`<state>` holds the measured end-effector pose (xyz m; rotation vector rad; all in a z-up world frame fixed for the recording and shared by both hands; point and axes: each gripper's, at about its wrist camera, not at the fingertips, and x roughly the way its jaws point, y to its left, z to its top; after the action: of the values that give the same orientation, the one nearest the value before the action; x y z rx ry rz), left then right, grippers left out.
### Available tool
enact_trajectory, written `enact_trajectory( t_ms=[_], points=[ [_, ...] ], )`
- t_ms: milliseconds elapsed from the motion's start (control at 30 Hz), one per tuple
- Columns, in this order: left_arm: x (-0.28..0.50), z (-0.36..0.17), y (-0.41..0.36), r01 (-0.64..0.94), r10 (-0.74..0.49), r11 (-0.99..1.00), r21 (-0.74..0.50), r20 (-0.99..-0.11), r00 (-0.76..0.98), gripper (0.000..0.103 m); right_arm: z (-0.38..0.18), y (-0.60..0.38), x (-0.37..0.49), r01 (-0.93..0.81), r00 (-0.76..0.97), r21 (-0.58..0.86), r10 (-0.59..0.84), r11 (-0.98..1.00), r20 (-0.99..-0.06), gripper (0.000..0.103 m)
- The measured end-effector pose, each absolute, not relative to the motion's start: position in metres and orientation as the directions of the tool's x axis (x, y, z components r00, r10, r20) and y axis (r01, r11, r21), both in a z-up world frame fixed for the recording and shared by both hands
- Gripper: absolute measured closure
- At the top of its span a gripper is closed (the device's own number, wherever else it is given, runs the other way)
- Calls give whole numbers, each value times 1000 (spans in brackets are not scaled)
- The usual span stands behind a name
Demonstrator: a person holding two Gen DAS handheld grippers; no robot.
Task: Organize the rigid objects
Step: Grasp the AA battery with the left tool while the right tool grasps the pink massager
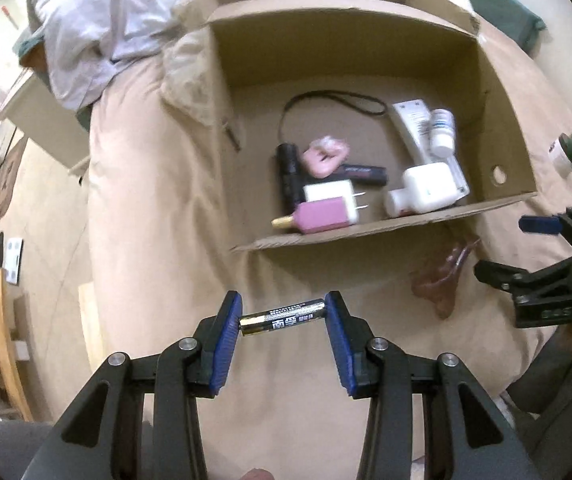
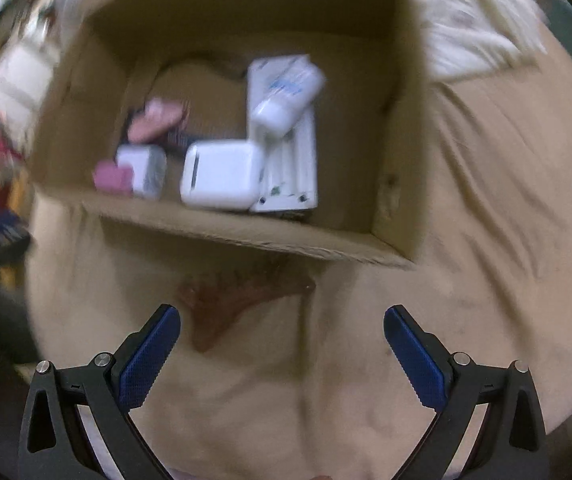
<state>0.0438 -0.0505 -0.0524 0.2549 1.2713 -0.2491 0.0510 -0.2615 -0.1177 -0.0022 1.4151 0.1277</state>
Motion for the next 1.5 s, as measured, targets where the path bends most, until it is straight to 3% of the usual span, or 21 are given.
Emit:
enact_trajectory(
  t_ms=[100,333,433,1500],
  points=[
    [45,-62,-46,291,-65,957,7,-969,237,64,-131,-247,61,-160,134,-16,6,987,-991,0],
    [45,-63,-57,292,-72,956,3,-967,243,64,-172,-219,67,-298,-25,21,14,954,-1000,0],
    [47,-69,-60,292,-76,956,-7,-971,226,64,-187,-205,61,-361,-49,-28,-49,932,-998,0],
    [54,-80,-55,246,7,967,66,-972,235,64,-145,-223,41,-293,18,89,99,952,-995,0]
  ],
)
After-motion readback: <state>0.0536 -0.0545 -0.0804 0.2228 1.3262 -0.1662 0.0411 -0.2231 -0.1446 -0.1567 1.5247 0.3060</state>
